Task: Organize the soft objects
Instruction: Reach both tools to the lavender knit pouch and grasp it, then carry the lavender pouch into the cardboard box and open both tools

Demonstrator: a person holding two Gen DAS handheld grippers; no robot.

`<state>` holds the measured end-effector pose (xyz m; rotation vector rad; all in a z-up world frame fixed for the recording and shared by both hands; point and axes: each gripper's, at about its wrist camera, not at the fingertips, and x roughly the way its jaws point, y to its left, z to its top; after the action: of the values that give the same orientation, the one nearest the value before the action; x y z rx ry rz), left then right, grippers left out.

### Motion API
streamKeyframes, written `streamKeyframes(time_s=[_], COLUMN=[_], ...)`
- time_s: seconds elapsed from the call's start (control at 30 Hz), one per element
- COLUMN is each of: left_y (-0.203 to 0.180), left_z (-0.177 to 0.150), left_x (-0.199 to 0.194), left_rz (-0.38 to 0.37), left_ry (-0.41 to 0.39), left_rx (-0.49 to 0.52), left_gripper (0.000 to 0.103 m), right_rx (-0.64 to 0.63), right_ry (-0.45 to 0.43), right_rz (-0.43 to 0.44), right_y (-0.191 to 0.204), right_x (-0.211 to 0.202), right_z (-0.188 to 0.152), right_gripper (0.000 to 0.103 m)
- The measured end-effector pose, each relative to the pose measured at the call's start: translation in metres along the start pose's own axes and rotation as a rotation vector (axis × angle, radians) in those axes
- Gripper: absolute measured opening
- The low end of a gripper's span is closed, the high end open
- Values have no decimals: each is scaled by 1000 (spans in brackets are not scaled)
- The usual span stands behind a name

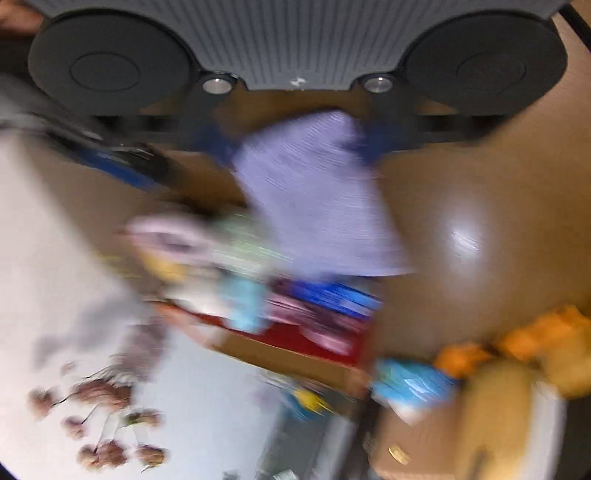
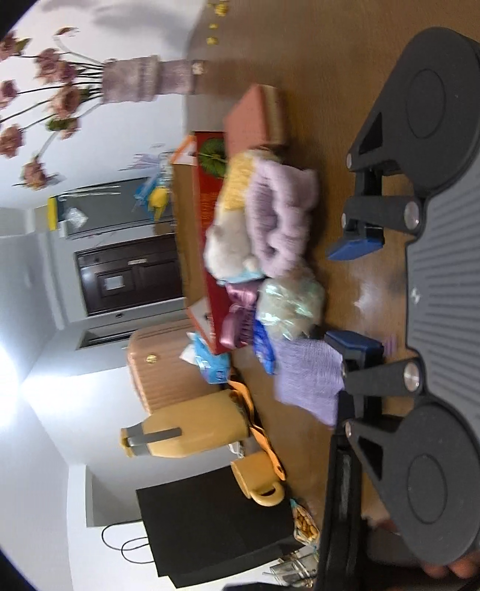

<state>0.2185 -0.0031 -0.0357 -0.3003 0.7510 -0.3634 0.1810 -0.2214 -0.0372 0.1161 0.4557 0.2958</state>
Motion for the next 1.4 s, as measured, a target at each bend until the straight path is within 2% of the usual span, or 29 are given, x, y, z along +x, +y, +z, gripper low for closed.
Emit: streamKeyframes(time_s=[0.03,0.1,0.13,0.23,0.3,0.33,0.37,0.43,0.5,0.6,0.63,0.73,0.83,0.93,1.07,1.1,1.13,1.17,1.2,1.3,1.37,1.4], left_y=[-6,-12,-11,5,19,24,31,41,56,71,72,67,53,37,27,27,28,30,32,40,40,38], left_z=[0,4,6,20,33,39,46,55,61,58,55,41,21,4,-7,-9,-11,-12,-13,-13,-11,-11], left_x=[-3,-10,-16,-29,-28,-23,-15,1,13,18,14,3,-10,-21,-29,-28,-27,-26,-24,-22,-21,-20], left_rz=[-76,-110,-103,-2,76,113,150,161,107,36,-7,-49,-91,-148,-175,-180,-177,-164,-154,-142,-159,-172], left_ry=[13,4,-19,-124,-195,-219,-229,-201,-129,-68,-61,-51,-39,-24,-31,-22,-12,2,6,4,-2,-7], left_rx=[19,82,109,145,157,165,173,171,124,8,-9,-19,-21,-22,21,32,36,32,25,15,17,25], left_gripper=[102,103,103,102,101,96,85,75,73,59,46,35,32,32,41,44,53,63,65,50,32,26], right_rx=[-2,14,31,91,127,139,144,150,178,210,211,177,113,106,138,150,162,172,179,179,169,137], right_ry=[-22,-49,-57,-45,-13,7,24,44,68,95,110,129,119,122,82,66,57,54,55,79,89,95], right_rz=[-28,-48,-50,-21,42,83,118,142,128,98,94,90,52,19,-19,-23,-17,-10,-9,-28,-33,-45], right_y=[-4,-16,-24,-41,-39,-34,-28,-17,-9,0,2,8,5,-5,-18,-21,-23,-25,-24,-21,-20,-16], right_x=[-3,-9,-13,-19,-15,-9,-2,13,34,58,64,68,49,24,-7,-12,-14,-15,-13,-2,3,5], right_z=[3,8,11,13,9,7,5,3,6,9,10,7,1,-4,-8,-9,-10,-13,-14,-19,-23,-24], right_gripper=[42,46,46,49,49,50,49,50,52,54,52,34,20,19,26,35,45,46,46,43,30,25])
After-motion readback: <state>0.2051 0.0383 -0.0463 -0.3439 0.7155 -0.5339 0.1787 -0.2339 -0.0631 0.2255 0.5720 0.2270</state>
